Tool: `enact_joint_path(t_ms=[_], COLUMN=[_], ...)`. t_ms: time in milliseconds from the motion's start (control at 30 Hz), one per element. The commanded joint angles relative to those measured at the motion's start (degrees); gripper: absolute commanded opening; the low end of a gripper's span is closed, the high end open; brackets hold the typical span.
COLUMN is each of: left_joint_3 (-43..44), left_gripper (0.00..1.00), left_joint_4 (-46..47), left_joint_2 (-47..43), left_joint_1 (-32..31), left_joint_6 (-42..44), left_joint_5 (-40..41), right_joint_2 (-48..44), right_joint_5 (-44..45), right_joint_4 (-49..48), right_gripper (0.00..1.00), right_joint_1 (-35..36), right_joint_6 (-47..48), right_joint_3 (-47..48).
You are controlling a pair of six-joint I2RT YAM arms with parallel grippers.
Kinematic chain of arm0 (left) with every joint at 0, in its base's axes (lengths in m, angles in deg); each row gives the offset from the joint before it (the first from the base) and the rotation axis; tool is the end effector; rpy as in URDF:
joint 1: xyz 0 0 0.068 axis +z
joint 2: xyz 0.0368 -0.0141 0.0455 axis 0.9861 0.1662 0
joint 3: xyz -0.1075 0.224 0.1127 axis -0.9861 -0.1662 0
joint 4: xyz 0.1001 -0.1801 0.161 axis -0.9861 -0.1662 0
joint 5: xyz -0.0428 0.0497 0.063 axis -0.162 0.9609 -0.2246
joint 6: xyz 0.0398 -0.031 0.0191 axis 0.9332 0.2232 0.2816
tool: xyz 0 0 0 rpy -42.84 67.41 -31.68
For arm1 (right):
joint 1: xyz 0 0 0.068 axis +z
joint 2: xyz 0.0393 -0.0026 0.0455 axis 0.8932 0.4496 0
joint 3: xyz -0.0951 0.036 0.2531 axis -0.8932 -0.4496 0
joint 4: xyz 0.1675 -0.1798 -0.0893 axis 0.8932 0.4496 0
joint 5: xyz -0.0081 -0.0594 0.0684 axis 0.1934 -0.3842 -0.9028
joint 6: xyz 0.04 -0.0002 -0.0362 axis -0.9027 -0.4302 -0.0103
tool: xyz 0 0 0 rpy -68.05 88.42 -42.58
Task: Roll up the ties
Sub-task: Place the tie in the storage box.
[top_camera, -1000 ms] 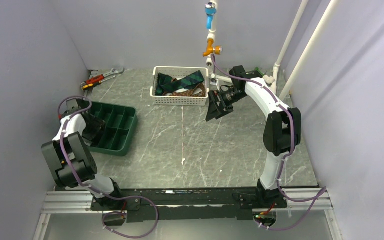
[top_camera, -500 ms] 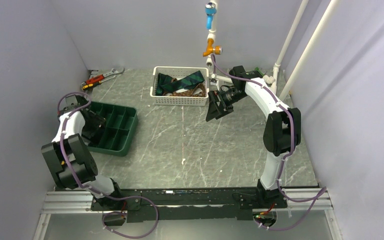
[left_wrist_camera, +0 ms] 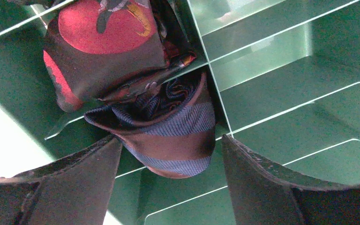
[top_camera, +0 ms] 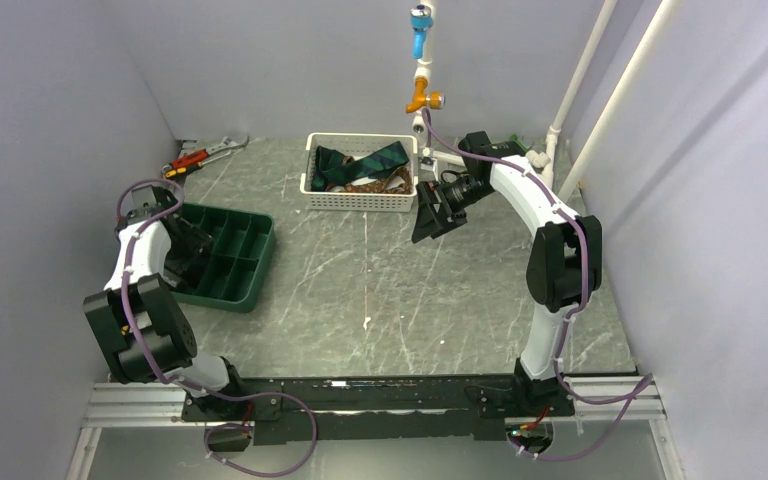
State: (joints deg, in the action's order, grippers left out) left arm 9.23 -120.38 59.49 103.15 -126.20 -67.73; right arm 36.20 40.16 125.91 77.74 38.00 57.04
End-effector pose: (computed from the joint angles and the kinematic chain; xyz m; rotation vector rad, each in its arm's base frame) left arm 0.2620 0.1134 0.2288 -1.4175 2.3473 0.0555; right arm 0.3602 0.1205 0.2664 -0.7750 2.6039 1.2228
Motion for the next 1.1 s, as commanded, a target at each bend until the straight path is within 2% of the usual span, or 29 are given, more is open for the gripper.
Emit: enact_joint_path(t_ms=[0,200,500,667,833,1067], left_joint_3=[2.7,0.3,-4.6,-6.0,-1.6,1.5], left_gripper=[0.77,0.57,0.53,0.67,0.85,0.99], left_joint_4=[0.7,4.3,9.2,10.4,7.5,2.4], left_joint_2=[-1.6,0.7,6.3,7.8,6.2,-0.6], left_joint_1=[-0.2,-0.1,0.0,0.0,-1.1,-4.0], left_joint_6=[1.8,2.4,2.4,3.0,3.4,2.8], left_joint_5=[1.1,0.7,-1.5,-1.9,-1.9,-0.1], right_joint_2=[-0.3,-0.3,-1.2,-1.6,-1.8,-1.4], right_joint_5=[-0.7,-0.8,0.2,0.8,1.0,0.8], right_joint_4=[0.4,0.7,0.6,0.4,0.4,0.7], right_gripper=[1.0,1.0,1.0,1.0,1.0,1.0], right_joint_1=[0.1,0.1,0.0,0.1,0.0,0.0], right_joint_6=[0.8,1.2,1.2,1.1,1.3,2.1], right_joint_3=[1.8,1.6,0.7,0.6,0.5,1.6])
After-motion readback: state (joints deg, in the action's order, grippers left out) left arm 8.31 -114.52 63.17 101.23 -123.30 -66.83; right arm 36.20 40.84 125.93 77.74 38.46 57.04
